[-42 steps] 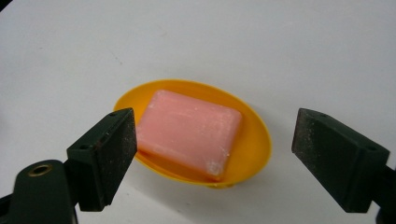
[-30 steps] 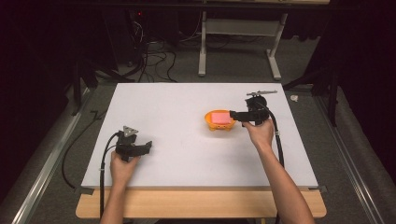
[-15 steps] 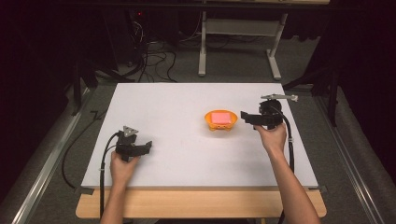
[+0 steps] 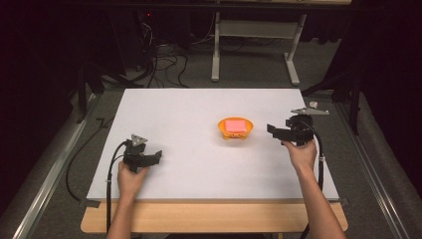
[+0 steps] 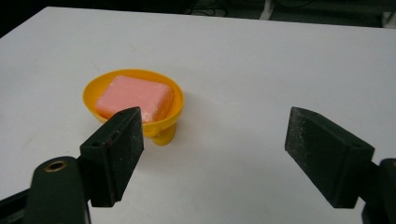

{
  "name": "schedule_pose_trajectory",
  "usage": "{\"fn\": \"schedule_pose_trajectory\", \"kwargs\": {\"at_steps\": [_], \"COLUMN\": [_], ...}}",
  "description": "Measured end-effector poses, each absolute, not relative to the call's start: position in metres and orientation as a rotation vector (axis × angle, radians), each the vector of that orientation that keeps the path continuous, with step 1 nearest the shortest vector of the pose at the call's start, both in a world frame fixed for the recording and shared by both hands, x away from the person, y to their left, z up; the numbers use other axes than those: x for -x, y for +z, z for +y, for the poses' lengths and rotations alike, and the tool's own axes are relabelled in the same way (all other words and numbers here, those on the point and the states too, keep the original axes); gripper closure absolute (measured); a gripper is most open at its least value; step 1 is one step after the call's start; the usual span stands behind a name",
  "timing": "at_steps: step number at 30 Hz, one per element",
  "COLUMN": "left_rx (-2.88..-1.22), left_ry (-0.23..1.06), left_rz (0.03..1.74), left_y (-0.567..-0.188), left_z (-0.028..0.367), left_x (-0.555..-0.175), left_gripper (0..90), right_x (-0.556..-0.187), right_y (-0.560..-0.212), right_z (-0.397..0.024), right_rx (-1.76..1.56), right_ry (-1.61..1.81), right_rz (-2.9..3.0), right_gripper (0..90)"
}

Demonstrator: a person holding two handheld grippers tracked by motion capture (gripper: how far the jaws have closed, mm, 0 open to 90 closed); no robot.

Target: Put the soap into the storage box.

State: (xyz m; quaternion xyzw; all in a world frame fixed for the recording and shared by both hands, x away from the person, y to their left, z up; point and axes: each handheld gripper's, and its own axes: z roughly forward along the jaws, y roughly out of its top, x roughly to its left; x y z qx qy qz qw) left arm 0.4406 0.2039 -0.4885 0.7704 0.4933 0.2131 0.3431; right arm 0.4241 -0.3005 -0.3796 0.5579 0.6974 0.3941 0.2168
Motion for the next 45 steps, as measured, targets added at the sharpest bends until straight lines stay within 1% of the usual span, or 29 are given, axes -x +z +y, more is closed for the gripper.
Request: {"fn": "schedule_pose_trajectory", "kwargs": {"at_steps": [8,20,45], "left_rx": [-2.002,-2.002,-2.003], "left_ry": [0.554,0.554,0.555], "left_rz": [1.282,1.282,1.282], "left_y": [-0.488,-0.488,-0.488], "left_z": [0.204,0.204,0.204], "left_x": [-0.441,-0.441,-0.441], "left_gripper": [21.8,21.8,21.8], "right_x": [-0.415,-0.409,-0.411], "right_y": [-0.388,-0.411,-0.466], "right_z": [-0.307,-0.312,-0.309], "right_rx": [-1.551,-1.589,-1.622], "right_ry": [1.107,1.111,0.997], "right_rz": [1.925,1.930,1.979], "right_gripper": [20.3,21.1,22.2]}}
